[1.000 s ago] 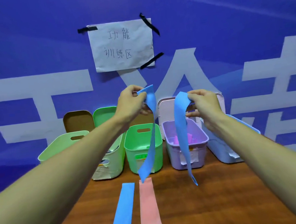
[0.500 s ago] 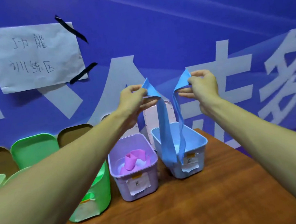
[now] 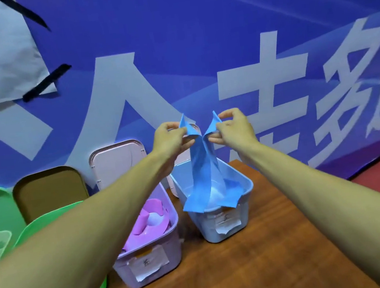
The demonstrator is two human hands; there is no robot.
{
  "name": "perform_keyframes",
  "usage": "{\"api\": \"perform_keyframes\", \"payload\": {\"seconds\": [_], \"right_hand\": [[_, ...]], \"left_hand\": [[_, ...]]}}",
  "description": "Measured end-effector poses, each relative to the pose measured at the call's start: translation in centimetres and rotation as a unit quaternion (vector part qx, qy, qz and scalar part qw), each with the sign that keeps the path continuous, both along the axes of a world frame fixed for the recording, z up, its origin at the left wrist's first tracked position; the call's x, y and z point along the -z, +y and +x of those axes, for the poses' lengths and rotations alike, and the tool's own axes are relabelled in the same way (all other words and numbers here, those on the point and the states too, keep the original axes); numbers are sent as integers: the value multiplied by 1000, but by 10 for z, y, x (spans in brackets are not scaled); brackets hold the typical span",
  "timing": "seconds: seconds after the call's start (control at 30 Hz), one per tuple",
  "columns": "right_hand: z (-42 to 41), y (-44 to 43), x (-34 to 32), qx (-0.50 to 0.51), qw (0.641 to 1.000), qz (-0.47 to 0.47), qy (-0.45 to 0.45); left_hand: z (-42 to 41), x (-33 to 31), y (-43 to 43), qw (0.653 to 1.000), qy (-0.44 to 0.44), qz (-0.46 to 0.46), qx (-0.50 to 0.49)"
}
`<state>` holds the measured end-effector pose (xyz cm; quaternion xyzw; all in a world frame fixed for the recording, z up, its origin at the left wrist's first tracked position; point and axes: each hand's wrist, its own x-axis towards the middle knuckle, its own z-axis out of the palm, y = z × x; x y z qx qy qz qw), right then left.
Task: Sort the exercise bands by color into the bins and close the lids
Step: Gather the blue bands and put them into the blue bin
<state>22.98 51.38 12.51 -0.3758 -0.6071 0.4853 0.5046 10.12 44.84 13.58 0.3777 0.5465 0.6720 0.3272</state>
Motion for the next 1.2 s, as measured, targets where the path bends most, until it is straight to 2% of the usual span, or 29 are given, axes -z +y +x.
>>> {"api": "perform_keyframes", "payload": {"seconds": [0.07,0.13,0.17,0.23,0.37,0.57,0.77,0.87,0.97,1.2], "right_hand": [[-2,7,21,-38,993,-29,-107],[-1,6,39,-86,968,-27,-234],[1,4,46,-92,951,-12,-293],[5,-2,55,-94,930,17,-356],[7,-14,63,-101,919,44,-377],[-11,-64,70,-122,926,114,-340],[-54,-144,72,-236,875,201,-372],[-78,-183,79,-282,848,241,-378],[-101,-221,90,-345,827,240,-372],[-153,-285,130,-409,749,280,-439]], "left_hand": [[-8,26,7,989,112,-90,33],[-14,50,7,941,271,-193,67],[-16,58,5,916,324,-224,75],[-15,62,-5,898,362,-235,89],[-18,57,-34,900,383,-191,82],[-33,56,-121,916,387,-97,44],[-63,74,-226,939,330,-98,-4],[-79,86,-278,949,289,-119,-29],[-99,108,-328,952,257,-159,-44],[-151,186,-410,923,245,-266,-130]]}}
